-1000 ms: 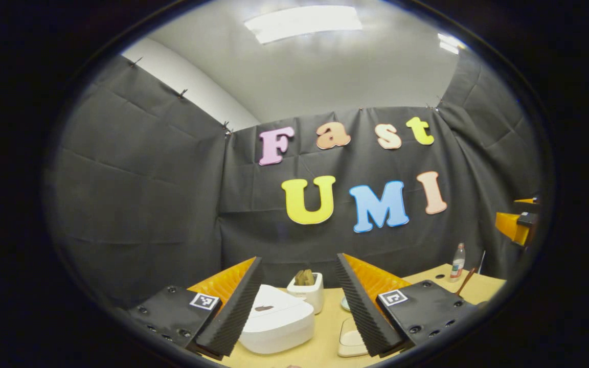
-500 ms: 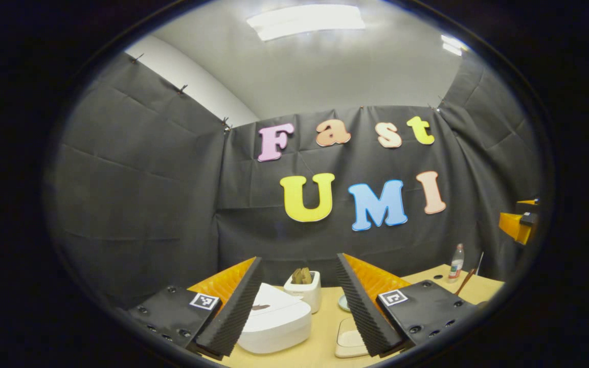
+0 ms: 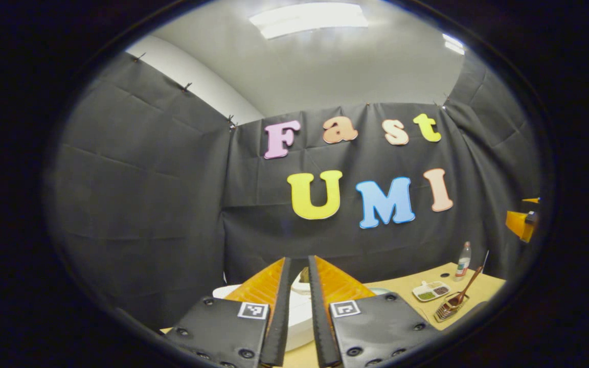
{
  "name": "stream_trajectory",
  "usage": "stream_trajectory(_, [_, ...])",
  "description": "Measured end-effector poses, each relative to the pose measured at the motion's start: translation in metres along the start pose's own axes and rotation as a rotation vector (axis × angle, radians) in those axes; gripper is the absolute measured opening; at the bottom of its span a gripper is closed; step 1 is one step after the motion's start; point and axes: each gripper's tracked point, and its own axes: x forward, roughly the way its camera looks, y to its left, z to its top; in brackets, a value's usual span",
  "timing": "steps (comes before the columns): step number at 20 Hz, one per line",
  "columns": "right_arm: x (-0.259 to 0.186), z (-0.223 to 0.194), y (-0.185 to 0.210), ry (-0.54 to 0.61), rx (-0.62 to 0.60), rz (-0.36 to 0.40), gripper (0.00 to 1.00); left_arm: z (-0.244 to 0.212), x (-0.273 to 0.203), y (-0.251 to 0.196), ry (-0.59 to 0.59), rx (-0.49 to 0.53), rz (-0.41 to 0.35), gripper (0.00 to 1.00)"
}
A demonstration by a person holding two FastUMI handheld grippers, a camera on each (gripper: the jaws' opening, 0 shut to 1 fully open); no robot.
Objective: Close the left gripper, press the button to open the rice cooker; take a wooden spoon from the chopstick holder with the right hand, scoop a spoonful of rice and pour it into the rice cooker, then put the wooden spoon back into the chopstick holder.
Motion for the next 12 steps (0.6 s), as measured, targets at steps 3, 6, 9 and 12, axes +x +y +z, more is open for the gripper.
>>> stream_trajectory(3, [-0.001,0.000,0.002,0.002,-0.004,0.000,0.97,-0.006,0.004,0.011,0.013,0.005,0.012,0.18])
stream_trajectory(6, [0.000,-0.001,0.006,0.004,-0.007,0.000,0.97,-0.011,0.009,0.017,0.017,0.002,0.023,0.09])
stream_trajectory(9, [-0.001,-0.001,0.007,0.005,-0.013,-0.009,0.97,-0.022,0.019,0.022,0.042,-0.001,0.008,0.09])
stream_trajectory(12, [-0.004,-0.001,0.007,0.003,-0.018,-0.029,0.97,-0.028,0.035,0.027,0.051,-0.027,-0.016,0.09])
